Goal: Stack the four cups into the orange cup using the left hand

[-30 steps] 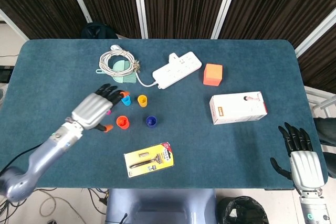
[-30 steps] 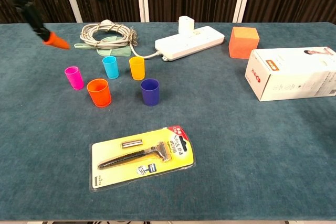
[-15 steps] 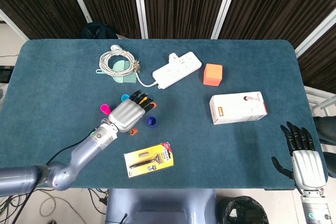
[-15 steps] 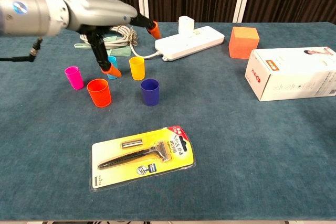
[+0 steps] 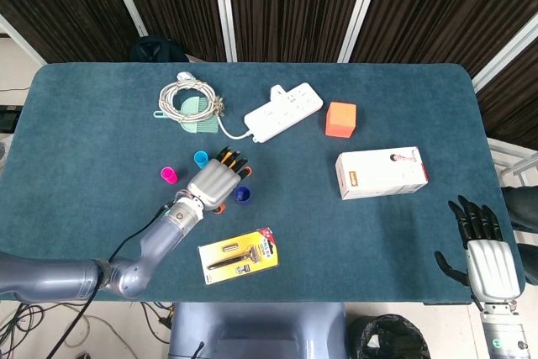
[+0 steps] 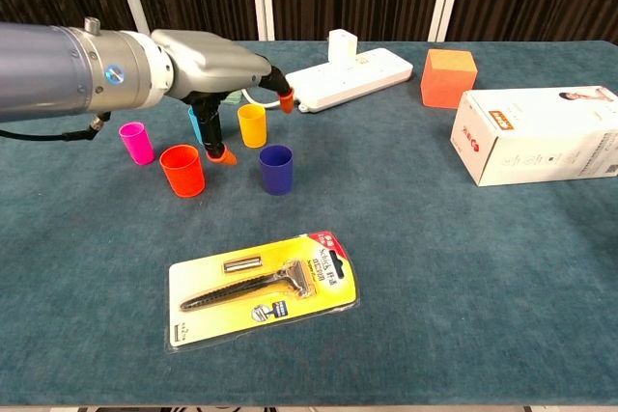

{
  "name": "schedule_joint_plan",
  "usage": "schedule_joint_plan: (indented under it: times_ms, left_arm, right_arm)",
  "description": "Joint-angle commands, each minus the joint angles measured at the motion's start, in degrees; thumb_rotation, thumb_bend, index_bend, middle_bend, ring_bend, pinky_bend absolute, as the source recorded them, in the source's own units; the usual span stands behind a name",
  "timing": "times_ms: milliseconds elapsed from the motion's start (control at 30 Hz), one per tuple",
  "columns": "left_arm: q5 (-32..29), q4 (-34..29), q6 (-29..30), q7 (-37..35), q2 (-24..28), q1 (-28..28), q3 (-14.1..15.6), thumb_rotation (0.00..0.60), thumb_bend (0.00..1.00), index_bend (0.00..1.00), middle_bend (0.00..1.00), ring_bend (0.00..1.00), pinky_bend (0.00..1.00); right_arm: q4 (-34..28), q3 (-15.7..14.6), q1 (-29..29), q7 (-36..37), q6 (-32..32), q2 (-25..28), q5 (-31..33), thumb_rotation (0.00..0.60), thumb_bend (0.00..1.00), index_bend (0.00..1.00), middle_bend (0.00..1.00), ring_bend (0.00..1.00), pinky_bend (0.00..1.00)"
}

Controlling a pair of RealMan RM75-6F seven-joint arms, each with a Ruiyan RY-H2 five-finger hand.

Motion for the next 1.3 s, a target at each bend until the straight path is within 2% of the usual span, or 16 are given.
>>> schedule_joint_plan:
  times_ms: [33, 533, 967, 1300]
  left_arm:
    - [-0.27, 1.64, -0.19, -0.44, -1.25, -0.44, 0.52, 0.600, 0.19, 0.26, 0.10, 0.00, 0.00]
    - [0.40, 8.36, 0.35, -1.86, -6.47, -1.58, 1.69, 0.600, 0.22, 0.31, 0.10, 0.00, 0.00]
    - [2.81, 10.29, 0.66, -2.83, -9.25, -2.11, 2.19, 0.600, 0.25, 0.38, 0.12, 0.00, 0.00]
    - [2.01, 10.55, 1.89, -1.86, -9.67, -2.45, 2.12, 0.600, 0.25, 0.38, 0.12, 0.00, 0.00]
  right_arm:
    - [0.15, 0.00, 0.08, -0.09, -0.20, -0.11, 0.13, 0.600, 0.34, 0.09, 0.04, 0.09, 0.04]
    - [0.69, 0.37, 0.08, 0.15, -0.28, -0.18, 0.91, 0.600, 0.34, 0.09, 0.04, 0.09, 0.04]
    - [0.82, 0.61, -0.04, 0.81, 0.03, 0.12, 1.11, 0.600, 0.34, 0.09, 0.04, 0.09, 0.04]
    - [0.75, 0.61, -0.07, 0.83, 0.05, 0.14, 1.16, 0.600, 0.34, 0.09, 0.04, 0.09, 0.04]
